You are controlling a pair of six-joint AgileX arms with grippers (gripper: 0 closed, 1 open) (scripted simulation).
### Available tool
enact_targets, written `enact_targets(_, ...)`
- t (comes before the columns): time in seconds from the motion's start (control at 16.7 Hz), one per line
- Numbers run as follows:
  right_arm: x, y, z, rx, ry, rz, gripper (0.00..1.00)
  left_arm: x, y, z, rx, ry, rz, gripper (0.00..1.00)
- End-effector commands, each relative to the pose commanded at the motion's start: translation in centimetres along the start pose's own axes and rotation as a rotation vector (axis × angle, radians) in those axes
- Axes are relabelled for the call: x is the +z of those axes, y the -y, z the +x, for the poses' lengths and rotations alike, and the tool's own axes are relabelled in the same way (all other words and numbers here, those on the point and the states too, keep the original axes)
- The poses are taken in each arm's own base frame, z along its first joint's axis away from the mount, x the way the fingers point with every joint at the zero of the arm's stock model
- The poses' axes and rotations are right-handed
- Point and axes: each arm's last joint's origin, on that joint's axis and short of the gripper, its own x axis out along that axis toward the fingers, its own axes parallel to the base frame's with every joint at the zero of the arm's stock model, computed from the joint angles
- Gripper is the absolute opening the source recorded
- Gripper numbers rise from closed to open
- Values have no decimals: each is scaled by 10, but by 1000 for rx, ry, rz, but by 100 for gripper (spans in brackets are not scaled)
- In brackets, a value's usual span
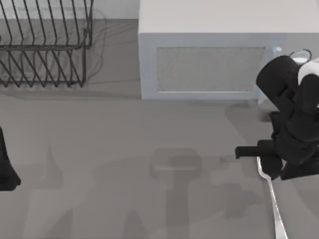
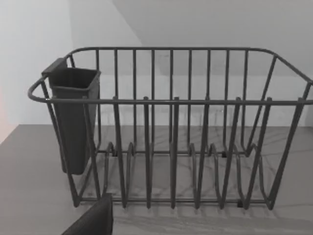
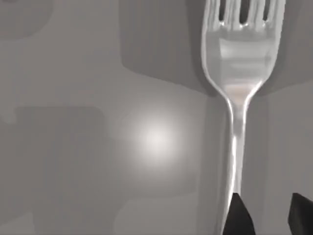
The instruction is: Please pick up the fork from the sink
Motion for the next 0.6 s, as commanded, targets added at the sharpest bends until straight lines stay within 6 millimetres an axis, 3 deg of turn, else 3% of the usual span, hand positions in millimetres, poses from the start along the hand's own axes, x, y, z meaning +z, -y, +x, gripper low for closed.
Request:
enact_targets(0.42, 0, 0, 0, 0, 0, 0, 98, 0, 0, 0, 0, 0, 0, 100)
enact_targets(0.6, 0, 0, 0, 0, 0, 0, 100, 0, 0, 0, 0, 0, 0, 100)
